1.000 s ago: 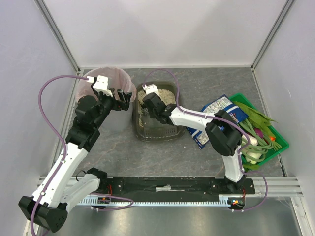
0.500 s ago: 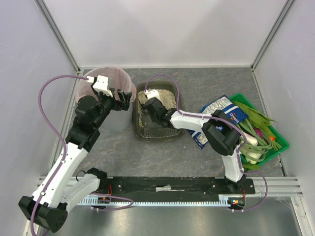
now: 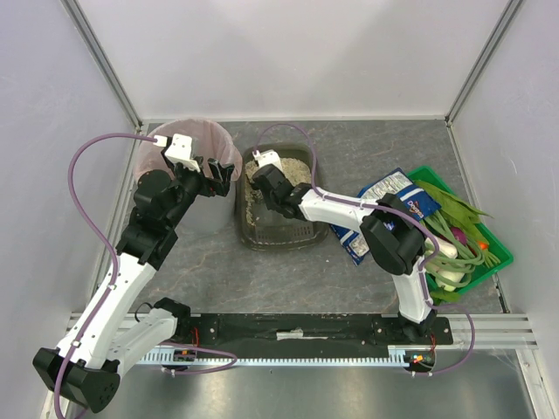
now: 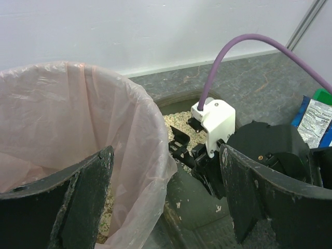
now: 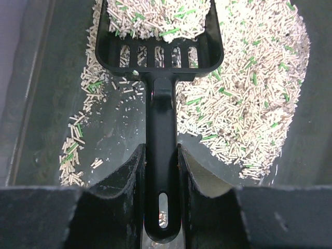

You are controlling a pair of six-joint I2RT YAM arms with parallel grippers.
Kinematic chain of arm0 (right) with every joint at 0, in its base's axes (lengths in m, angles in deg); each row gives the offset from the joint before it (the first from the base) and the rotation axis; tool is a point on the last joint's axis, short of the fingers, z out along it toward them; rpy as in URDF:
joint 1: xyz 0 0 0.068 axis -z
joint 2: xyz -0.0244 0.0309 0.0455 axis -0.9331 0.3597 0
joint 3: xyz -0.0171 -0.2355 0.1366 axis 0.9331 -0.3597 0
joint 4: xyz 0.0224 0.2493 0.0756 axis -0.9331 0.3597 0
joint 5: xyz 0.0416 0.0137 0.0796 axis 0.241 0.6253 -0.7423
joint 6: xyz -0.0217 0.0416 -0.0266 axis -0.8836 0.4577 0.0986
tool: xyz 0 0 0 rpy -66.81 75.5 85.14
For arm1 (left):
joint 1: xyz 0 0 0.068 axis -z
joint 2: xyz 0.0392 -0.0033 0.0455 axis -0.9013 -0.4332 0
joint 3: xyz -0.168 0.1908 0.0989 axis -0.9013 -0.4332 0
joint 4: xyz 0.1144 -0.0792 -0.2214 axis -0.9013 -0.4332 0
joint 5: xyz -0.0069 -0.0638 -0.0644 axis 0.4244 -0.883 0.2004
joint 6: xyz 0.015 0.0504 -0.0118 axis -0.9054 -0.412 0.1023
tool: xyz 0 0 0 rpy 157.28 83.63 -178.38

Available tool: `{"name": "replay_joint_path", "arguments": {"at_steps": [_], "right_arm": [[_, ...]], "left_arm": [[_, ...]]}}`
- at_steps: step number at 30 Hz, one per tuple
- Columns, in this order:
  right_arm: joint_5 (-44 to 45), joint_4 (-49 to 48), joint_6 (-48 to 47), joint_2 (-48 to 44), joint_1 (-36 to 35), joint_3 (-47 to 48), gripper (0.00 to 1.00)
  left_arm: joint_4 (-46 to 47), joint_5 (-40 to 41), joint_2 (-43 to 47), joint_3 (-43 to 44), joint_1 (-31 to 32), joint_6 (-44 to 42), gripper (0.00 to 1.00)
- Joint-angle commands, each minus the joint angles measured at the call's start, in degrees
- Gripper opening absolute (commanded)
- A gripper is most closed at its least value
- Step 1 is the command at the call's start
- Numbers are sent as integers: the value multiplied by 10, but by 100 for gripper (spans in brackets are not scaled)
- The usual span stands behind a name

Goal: Clean the litter box

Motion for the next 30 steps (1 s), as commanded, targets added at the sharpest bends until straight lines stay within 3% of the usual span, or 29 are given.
{"name": "replay_joint_path", "arguments": {"at_steps": [1, 14, 30], "right_arm": [[20, -18, 13, 7, 13, 53, 0], [4, -114, -22, 31, 17, 39, 0], [5, -299, -99, -26, 15, -88, 0]], "left_arm": [[33, -2, 10, 0, 1, -19, 88], [34, -1, 12, -2, 1, -25, 88], [35, -3, 22, -2, 1, -24, 88]]}}
